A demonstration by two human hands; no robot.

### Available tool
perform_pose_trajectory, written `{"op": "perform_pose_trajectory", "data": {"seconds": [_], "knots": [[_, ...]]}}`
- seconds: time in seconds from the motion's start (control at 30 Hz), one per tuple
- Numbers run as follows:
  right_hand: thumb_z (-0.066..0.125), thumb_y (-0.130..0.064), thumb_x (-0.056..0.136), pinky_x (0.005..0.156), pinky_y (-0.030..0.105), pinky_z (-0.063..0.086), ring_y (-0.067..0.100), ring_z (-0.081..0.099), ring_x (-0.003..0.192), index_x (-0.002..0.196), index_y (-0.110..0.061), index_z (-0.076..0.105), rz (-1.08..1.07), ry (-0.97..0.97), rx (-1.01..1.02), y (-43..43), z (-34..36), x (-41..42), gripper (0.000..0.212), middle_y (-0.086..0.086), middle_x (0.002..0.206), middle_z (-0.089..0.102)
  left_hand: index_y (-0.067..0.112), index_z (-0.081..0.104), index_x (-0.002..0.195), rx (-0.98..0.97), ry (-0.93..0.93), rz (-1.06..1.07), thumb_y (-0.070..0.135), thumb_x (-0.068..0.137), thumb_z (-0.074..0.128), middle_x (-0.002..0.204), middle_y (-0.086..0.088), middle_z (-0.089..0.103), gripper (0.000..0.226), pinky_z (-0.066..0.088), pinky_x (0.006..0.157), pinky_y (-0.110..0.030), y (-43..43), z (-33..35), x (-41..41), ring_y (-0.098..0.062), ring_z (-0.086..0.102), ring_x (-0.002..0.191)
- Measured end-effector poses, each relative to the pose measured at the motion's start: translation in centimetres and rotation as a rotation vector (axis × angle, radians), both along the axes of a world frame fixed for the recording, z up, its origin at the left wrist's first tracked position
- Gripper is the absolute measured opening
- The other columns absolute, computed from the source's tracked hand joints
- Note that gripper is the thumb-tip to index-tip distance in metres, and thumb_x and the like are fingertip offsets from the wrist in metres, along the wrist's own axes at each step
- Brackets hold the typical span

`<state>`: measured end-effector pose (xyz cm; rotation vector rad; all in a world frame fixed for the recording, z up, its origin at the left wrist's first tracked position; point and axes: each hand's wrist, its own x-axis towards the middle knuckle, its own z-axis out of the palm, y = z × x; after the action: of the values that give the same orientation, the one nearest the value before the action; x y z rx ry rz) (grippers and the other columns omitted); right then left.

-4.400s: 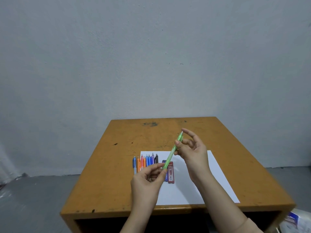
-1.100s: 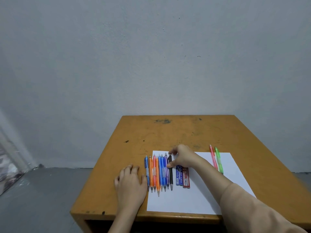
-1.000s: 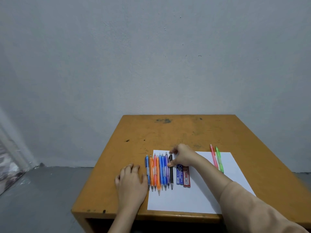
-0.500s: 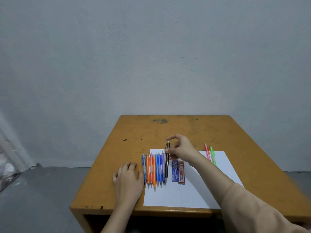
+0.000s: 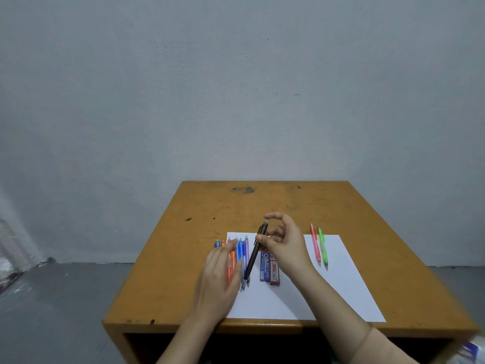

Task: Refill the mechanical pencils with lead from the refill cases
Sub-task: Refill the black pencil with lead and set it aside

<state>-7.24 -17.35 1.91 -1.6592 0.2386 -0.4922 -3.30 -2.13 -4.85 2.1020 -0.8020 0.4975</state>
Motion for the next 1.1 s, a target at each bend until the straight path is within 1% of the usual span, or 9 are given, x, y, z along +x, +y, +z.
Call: {"op": "perform_pose_trajectory", "data": {"seconds": [0.07,0.13,0.27,0.37,0.63,0.77,0.93,1.03,1.1], "knots": [[0.066,0.005,0.083,0.068,0.034,0.059,0.025,0.069,0.072,0.102,-0.024,0.055,-0.039,-0.035,0.042,0.3,-0.6,-0.5,0.037,0.017,0.075,0.06,0.018,0.05,0.132,-0.015,-0.052,-0.08,0.041,0.094,0.04,0.113,0.016,0.052,0.045,0.037,0.091,-0.013,-0.7,0.2,-0.4,0.003,0.046,0.109],[0.066,0.006,0.082,0.068,0.034,0.059,0.024,0.069,0.071,0.102,-0.024,0.055,-0.079,-0.059,0.098,0.6,-0.9,-0.9,0.037,0.017,0.077,0.063,0.019,0.052,0.13,-0.02,-0.072,-0.134,0.039,0.093,0.046,0.111,0.013,0.056,0.042,0.037,0.09,-0.01,-1.2,0.2,-0.6,0.002,0.048,0.107],[0.066,0.008,0.082,0.064,0.025,0.057,0.02,0.071,0.069,0.103,-0.019,0.055,-0.118,-0.082,0.204,0.8,-1.2,-1.9,0.036,0.014,0.076,0.068,0.017,0.06,0.12,-0.024,-0.125,-0.132,0.04,0.091,0.052,0.094,0.009,0.061,0.038,0.04,0.079,-0.015,-1.7,-0.7,-0.6,-0.005,0.054,0.089],[0.064,0.008,0.083,0.063,0.025,0.057,0.02,0.071,0.065,0.103,-0.015,0.056,-0.132,-0.092,0.252,0.8,-1.4,-2.5,0.032,0.01,0.071,0.071,0.015,0.065,0.111,-0.028,-0.186,-0.098,0.037,0.092,0.052,0.082,0.008,0.06,0.032,0.037,0.076,-0.015,-1.9,-1.2,-0.5,-0.006,0.052,0.077],[0.059,-0.004,0.091,0.065,0.026,0.058,0.023,0.071,0.068,0.101,-0.015,0.057,-0.198,-0.081,0.352,0.7,-2.3,-3.4,0.015,0.011,0.075,0.073,0.011,0.07,0.102,-0.064,-0.237,-0.057,0.033,0.088,0.054,0.087,0.006,0.064,0.03,0.039,0.078,-0.014,-1.5,-1.4,-0.3,-0.005,0.053,0.083],[0.053,-0.009,0.095,0.065,0.024,0.058,0.022,0.072,0.073,0.102,-0.018,0.059,-0.197,-0.057,0.386,0.9,-2.4,-3.5,0.014,0.009,0.078,0.074,0.008,0.072,0.099,-0.125,-0.264,-0.022,0.028,0.087,0.056,0.086,0.003,0.064,0.028,0.044,0.075,-0.022,-1.4,-1.5,0.0,-0.007,0.052,0.084],[0.053,-0.009,0.095,0.067,0.024,0.058,0.024,0.072,0.076,0.1,-0.015,0.062,-0.175,-0.024,0.433,0.8,-2.3,-3.4,0.012,0.009,0.081,0.075,0.009,0.074,0.1,-0.162,-0.247,0.005,0.027,0.086,0.057,0.087,0.001,0.063,0.028,0.046,0.072,-0.026,-1.4,-1.5,0.2,-0.006,0.05,0.086],[0.055,-0.009,0.094,0.064,0.025,0.059,0.024,0.072,0.072,0.099,-0.012,0.063,-0.168,-0.006,0.476,0.7,-2.1,-3.5,0.01,0.013,0.084,0.074,0.01,0.074,0.1,-0.136,-0.252,0.023,0.023,0.083,0.063,0.086,0.001,0.064,0.024,0.046,0.071,-0.027,-1.2,-1.5,0.2,-0.006,0.05,0.085],[0.056,-0.009,0.093,0.061,0.025,0.058,0.022,0.071,0.065,0.098,-0.01,0.064,-0.162,0.006,0.5,0.6,-2.0,-3.4,0.009,0.015,0.081,0.073,0.011,0.074,0.1,-0.109,-0.283,0.031,0.026,0.084,0.061,0.084,0.001,0.065,0.026,0.041,0.074,-0.023,-1.2,-1.5,0.1,-0.006,0.05,0.084]]}}
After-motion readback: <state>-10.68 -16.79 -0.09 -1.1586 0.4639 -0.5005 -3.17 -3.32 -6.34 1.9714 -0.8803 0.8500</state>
